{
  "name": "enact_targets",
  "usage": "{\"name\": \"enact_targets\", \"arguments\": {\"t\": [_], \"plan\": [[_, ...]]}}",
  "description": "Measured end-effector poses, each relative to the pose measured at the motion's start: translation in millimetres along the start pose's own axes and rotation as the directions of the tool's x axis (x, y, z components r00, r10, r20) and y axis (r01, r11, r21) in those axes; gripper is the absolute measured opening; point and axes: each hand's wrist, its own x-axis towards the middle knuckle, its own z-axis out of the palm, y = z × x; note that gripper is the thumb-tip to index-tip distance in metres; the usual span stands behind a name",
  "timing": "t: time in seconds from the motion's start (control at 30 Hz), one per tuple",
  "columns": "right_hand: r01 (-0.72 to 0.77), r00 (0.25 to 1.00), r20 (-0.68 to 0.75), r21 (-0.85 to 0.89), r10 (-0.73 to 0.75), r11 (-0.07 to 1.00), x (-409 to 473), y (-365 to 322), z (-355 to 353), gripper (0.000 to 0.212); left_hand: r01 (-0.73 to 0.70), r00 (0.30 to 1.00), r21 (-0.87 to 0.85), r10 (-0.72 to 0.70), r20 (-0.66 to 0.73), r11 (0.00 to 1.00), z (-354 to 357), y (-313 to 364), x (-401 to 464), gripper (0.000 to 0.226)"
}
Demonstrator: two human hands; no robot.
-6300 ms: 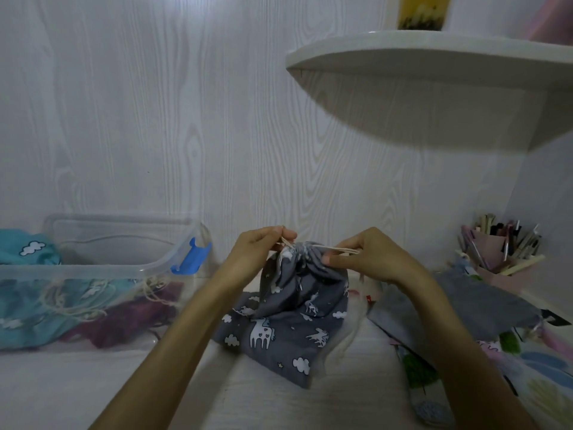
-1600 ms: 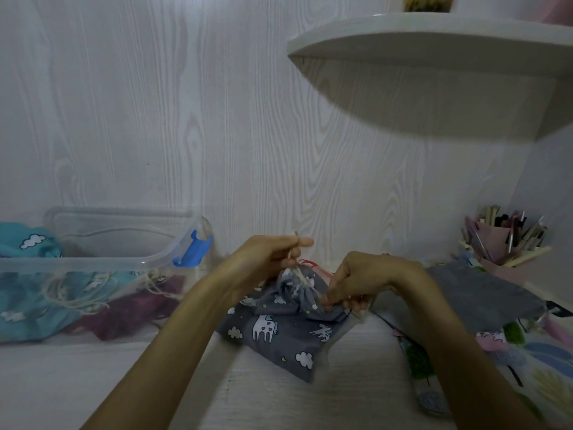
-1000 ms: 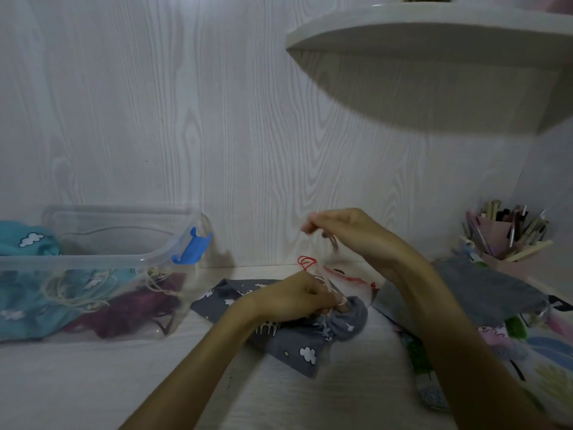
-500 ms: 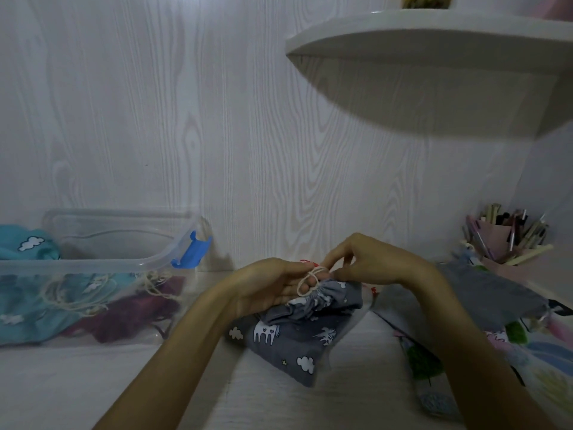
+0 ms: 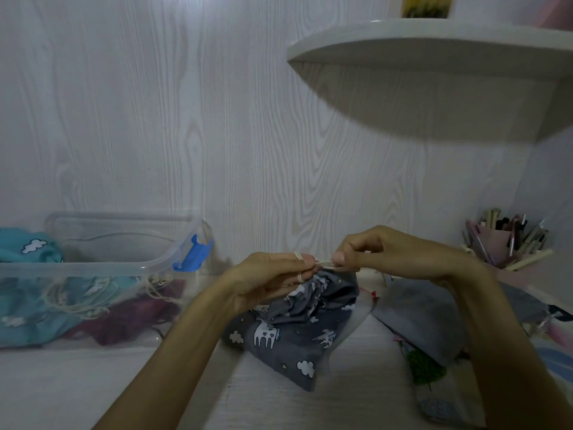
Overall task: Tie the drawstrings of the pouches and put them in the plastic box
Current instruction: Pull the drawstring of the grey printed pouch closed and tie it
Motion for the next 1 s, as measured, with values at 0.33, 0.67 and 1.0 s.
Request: {"name": "enact_targets", "arguments": {"t": [0.33,0.67,1.0], "plan": [[-0.122,0.986,-0.109,0.010,0.122,0.993,-5,-14,-1,0.059,-0.044,0.995,-0.011,0.043,-0.094,0.999,-5,3,-5,0.008],[0.064,0.979,-0.183,-0.150,-0.091,0.987,40,11,40,0.021,-0.272,0.942,0.332,0.320,-0.100,0.903,-2,1,-4,0.011],[0.015,0.976,-0.216,-0.045,-0.024,0.999,36,2,39,0.018,-0.435,0.746,0.547,0.626,-0.225,0.715,-4,-5,-2,0.016]]}}
